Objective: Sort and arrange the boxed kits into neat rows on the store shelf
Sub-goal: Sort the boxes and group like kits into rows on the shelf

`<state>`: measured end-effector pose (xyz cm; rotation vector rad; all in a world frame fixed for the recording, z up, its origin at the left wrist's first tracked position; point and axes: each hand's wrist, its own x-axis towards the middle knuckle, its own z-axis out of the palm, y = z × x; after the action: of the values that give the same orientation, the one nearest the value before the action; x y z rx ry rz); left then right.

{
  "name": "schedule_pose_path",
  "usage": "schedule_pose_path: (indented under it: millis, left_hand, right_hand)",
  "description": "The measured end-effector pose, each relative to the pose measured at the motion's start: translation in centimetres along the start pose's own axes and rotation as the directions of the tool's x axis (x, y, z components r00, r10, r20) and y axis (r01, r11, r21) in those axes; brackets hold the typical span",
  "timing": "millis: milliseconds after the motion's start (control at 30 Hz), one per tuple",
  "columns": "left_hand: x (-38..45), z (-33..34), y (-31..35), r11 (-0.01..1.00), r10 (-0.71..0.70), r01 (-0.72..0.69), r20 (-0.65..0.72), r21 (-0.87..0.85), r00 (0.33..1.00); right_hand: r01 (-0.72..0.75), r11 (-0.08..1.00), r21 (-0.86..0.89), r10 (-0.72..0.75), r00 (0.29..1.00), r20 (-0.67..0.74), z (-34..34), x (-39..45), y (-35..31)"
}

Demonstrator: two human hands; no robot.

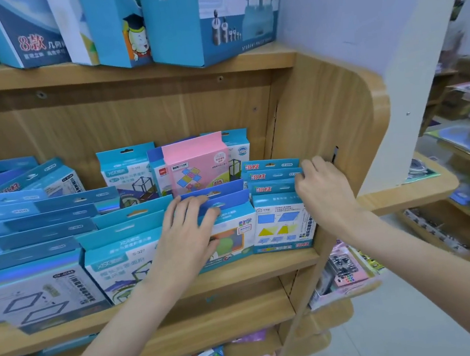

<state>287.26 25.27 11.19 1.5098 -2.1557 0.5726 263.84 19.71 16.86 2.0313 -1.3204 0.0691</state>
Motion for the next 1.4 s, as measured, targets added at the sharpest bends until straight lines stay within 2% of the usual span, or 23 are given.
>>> schedule_pose_path:
  millis: [133,233,367,467,567,667,733,833,867,933,1000,1067,1167,1233,1333,1400]
  left_hand:
    - [-0.3,-1.0,-0.7,0.994,-0.017,0.006,-0.097,-0.111,0.995]
    - [-0.1,-1.8,-1.3,0.990,-0.058,0.040,-0.134,-0.132,0.989]
    - [0.6,-2.4,-2.2,0.990,-0.104,0.090,-0.131,-0.105,0.986]
    - [0.6,-3.0,-3.2,0.983,-0.173,0.164,-0.100,-0.087,0.980]
    - [-0.1,-3.5,-4.5,0.975,-0.219,0.215,-0.099,-0.052,0.971]
    - [-1.4,-4.1,-5.8,0.961,-0.274,0.276,-0.095,0.001,0.957]
    - [-2.3,-4.4,-6.5,0.952,-0.298,0.303,-0.091,0.047,0.950]
    - [-3.3,-4.5,-7.2,0.941,-0.322,0.328,-0.081,0.085,0.943]
    - [-3.4,-4.5,-7.3,0.938,-0.331,0.337,-0.078,0.085,0.940]
    - [-3.4,-4.5,-7.5,0.936,-0.337,0.344,-0.089,0.070,0.937]
    - [-3.6,-4.8,-7.5,0.944,-0.326,0.331,-0.136,0.011,0.935]
    - [-4.0,-5.6,-8.1,0.947,-0.321,0.316,-0.203,-0.055,0.925]
    - [-5.5,-7.3,-10.5,0.924,-0.382,0.366,-0.282,-0.108,0.880]
    - [-7.1,-8.5,-13.0,0.897,-0.441,0.428,-0.316,-0.114,0.840]
    - [-10.4,-10.3,-17.1,0.854,-0.513,0.506,-0.361,-0.120,0.779]
    - [-13.1,-11.6,-20.1,0.825,-0.555,0.550,-0.370,-0.129,0.745]
  right_hand:
    - [0.013,0.998,0.063,-0.015,1.000,0.018,-0.5,0.2,0.3]
    - [0.079,0.959,0.271,-0.063,0.996,-0.068,-2.1,1.9,0.3]
    - [0.120,0.810,0.575,-0.169,0.985,0.032,-3.0,7.5,-1.0]
    - [0.049,0.671,0.740,-0.213,0.969,0.129,-1.5,12.4,-2.5]
    - [-0.001,0.641,0.768,-0.263,0.939,0.221,0.6,16.3,-4.3]
    - [-0.019,0.744,0.668,-0.199,0.948,0.249,1.6,17.8,-5.9]
    - [-0.006,0.833,0.552,-0.135,0.967,0.215,1.4,17.9,-6.2]
    - [0.026,0.810,0.585,-0.151,0.974,0.166,0.0,16.7,-6.2]
    - [0.048,0.791,0.610,-0.147,0.983,0.112,-0.7,16.2,-6.4]
    - [0.127,0.817,0.563,-0.111,0.992,-0.062,-2.8,15.1,-7.0]
    - [0.171,0.852,0.496,-0.062,0.971,-0.230,-4.9,14.0,-7.7]
    - [0.195,0.845,0.498,0.004,0.929,-0.370,-7.4,13.2,-8.1]
    - [0.279,0.780,0.561,0.114,0.817,-0.565,-11.1,12.7,-8.7]
    - [0.331,0.714,0.617,0.163,0.778,-0.606,-13.5,12.9,-9.9]
    - [0.395,0.554,0.733,0.236,0.770,-0.593,-17.1,14.0,-13.1]
    - [0.407,0.435,0.803,0.247,0.803,-0.541,-19.3,15.0,-15.8]
